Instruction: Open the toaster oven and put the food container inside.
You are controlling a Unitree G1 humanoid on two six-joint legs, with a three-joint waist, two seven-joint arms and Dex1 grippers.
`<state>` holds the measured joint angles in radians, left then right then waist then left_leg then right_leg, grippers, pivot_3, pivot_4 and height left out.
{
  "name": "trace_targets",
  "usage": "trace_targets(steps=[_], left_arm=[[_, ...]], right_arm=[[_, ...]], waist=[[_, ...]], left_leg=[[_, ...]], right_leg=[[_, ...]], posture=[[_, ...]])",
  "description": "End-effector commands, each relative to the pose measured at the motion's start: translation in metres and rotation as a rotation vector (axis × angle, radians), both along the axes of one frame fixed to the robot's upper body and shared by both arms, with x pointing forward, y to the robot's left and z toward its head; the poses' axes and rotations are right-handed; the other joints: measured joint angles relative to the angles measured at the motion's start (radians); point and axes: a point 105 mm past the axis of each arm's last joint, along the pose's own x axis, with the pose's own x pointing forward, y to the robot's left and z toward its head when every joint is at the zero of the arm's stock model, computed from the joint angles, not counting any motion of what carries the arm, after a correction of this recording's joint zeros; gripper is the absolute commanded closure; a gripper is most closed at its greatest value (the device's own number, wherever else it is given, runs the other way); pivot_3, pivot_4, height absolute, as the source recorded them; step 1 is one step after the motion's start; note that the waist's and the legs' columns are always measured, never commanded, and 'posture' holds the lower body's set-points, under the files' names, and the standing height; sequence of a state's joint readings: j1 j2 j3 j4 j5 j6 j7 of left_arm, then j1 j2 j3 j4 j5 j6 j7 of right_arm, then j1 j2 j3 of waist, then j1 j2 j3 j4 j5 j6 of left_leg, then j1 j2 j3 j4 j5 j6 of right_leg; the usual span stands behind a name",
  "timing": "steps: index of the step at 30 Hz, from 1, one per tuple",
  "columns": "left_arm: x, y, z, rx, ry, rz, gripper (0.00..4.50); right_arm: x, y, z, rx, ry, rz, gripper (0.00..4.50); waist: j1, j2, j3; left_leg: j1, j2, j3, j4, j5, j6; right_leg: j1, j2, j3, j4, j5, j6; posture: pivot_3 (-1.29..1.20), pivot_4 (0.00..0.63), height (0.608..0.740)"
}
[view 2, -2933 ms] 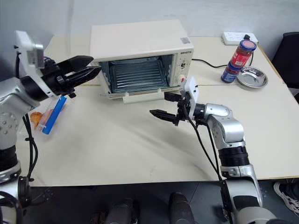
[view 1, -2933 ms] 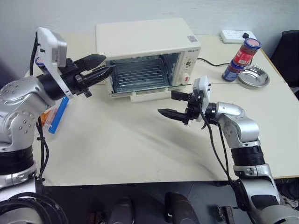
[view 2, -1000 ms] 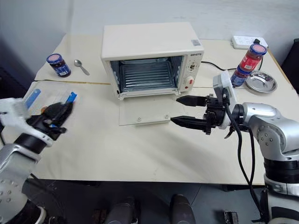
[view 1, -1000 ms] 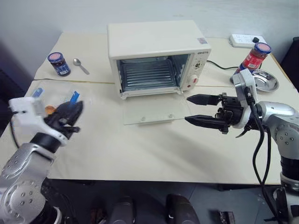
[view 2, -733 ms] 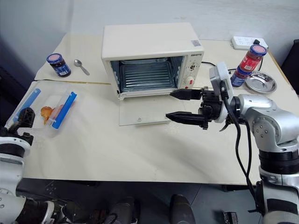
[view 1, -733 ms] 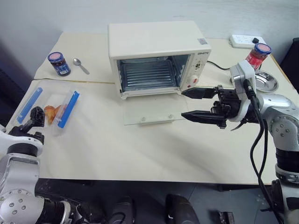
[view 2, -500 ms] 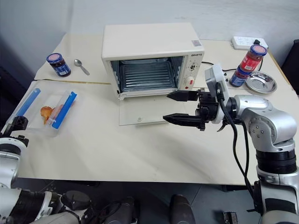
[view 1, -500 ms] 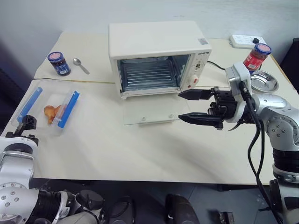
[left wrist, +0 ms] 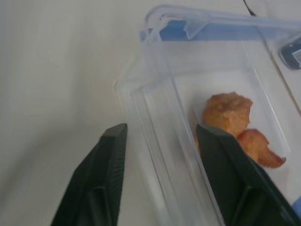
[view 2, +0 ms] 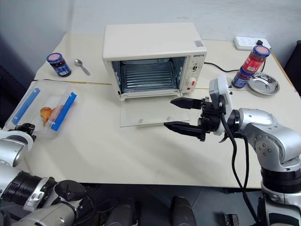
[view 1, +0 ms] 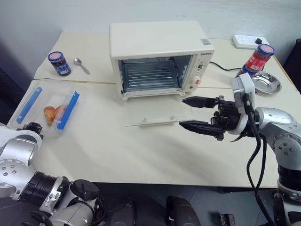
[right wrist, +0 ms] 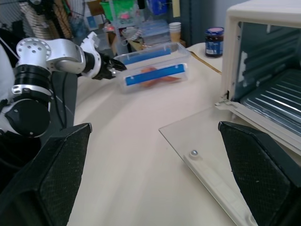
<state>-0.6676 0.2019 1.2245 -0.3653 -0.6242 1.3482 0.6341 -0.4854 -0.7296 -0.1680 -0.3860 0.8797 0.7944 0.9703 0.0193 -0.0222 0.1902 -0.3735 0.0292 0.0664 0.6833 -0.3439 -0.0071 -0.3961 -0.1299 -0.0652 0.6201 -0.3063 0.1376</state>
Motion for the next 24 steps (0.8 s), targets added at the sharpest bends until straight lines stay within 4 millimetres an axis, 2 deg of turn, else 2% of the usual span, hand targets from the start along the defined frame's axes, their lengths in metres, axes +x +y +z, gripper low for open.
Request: trace_targets(steps=[1,4,6,9,13,18,22,24], left_arm=[[-0.005,0.009,0.009,0.043,-0.007,0.026,3.16],[-0.006,0.009,0.008,0.058,0.024,0.001,3.93],[-0.007,0.007,0.011,0.1,0.047,-0.049,4.28],[-0.006,-0.002,0.02,0.193,0.075,-0.192,4.28],[0.0,-0.039,0.025,0.324,0.092,-0.536,4.28],[0.007,-0.081,0.032,0.418,0.071,-0.86,4.28],[0.022,-0.121,0.048,0.461,0.019,-1.067,4.28],[0.031,-0.135,0.056,0.472,-0.003,-1.115,4.28]], right_arm=[[-0.006,-0.005,0.013,0.007,-0.055,-0.02,0.0],[-0.005,-0.008,0.014,0.017,-0.038,-0.027,0.0],[-0.002,-0.009,0.015,0.021,-0.015,-0.036,0.0],[-0.002,-0.01,0.013,0.017,0.022,-0.022,0.0],[0.002,-0.016,0.007,-0.033,-0.001,-0.059,0.0],[0.004,-0.022,0.004,-0.031,0.006,-0.086,0.0],[0.002,-0.027,-0.002,-0.023,0.015,-0.124,0.0],[0.0,-0.03,-0.004,-0.014,0.019,-0.144,0.0]], waist=[[0.0,0.0,0.0],[0.0,0.0,0.0],[-0.001,0.0,0.0],[0.0,-0.001,0.0],[0.0,-0.002,0.001],[0.003,-0.002,0.001],[0.004,-0.002,0.001],[0.007,-0.002,0.001]], left_leg=[[0.0,0.0,0.0,0.0,0.0,0.0],[0.0,0.0,0.0,0.0,0.0,0.0],[0.0,0.001,0.0,0.0,0.001,-0.001],[0.0,0.001,0.0,0.0,0.001,-0.001],[0.0,0.001,0.0,0.0,0.0,0.0],[-0.001,0.001,-0.002,0.0,0.0,-0.001],[-0.001,0.001,-0.002,0.0,0.0,-0.001],[-0.001,0.0,-0.002,0.0,0.0,0.0]], right_leg=[[0.0,0.0,0.0,0.0,0.0,0.0],[0.0,0.0,0.0,0.001,0.0,0.0],[0.0,0.0,0.0,0.001,0.0,0.0],[0.0,0.001,0.0,0.001,0.0,0.0],[-0.001,0.0,0.0,0.001,0.0,-0.001],[-0.001,-0.001,0.0,0.0,0.0,-0.002],[-0.001,-0.001,0.0,0.0,-0.001,-0.002],[-0.001,-0.001,0.0,0.0,0.0,-0.002]], posture=[[0.0,0.15,0.74],[0.0,0.15,0.74],[0.0,0.15,0.74],[0.0,0.15,0.74],[0.0,0.15,0.74],[0.0,0.15,0.74],[0.0,0.15,0.74],[0.0,0.15,0.74]])
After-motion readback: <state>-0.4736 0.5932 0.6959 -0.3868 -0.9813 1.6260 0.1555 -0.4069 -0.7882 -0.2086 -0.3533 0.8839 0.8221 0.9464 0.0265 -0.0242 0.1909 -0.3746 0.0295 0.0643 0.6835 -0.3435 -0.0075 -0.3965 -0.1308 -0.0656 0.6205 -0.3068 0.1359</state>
